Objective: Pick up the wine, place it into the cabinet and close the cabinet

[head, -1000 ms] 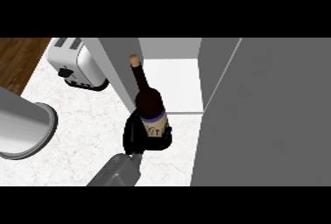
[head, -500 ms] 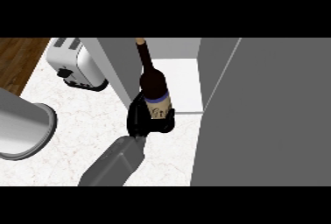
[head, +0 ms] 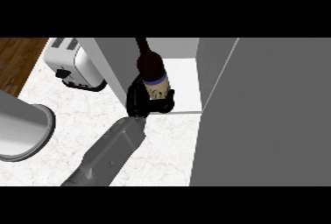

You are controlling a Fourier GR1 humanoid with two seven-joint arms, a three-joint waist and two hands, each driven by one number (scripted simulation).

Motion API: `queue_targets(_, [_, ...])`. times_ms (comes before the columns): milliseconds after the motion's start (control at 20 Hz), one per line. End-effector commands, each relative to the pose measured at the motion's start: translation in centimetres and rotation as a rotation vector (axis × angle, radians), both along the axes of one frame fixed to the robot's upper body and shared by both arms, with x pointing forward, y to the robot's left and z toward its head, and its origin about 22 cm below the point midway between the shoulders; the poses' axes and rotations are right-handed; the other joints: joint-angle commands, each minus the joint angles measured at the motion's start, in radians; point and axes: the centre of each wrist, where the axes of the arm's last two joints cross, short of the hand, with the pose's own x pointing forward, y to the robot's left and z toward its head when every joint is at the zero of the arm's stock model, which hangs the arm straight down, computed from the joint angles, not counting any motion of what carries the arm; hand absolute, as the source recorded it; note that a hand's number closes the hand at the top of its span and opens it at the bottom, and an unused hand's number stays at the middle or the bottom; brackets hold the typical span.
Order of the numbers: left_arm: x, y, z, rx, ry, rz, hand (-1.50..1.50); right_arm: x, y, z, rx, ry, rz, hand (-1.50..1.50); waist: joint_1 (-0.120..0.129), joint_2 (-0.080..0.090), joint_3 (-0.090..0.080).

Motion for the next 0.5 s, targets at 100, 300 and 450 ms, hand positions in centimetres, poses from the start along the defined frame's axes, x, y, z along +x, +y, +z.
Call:
queue_targets(100, [2.4,-0.4,2.2,0.005,-0.001,0.027,1.5,1.0,0.3,0.3,0.004,0.001,0.011,-1.5,-0.007,0.003,0.0])
queue_targets(300, [3.7,0.3,2.7,0.001,0.021,0.033,1.5,-0.6,0.8,-0.2,0.003,-0.005,0.01,-1.5,-0.014,0.005,0.0])
queue_targets(450, [5.1,-1.2,5.7,0.032,0.026,0.019,1.5,0.7,0.5,0.4,0.001,-0.006,0.02,-1.5,-0.022,0.008,0.0])
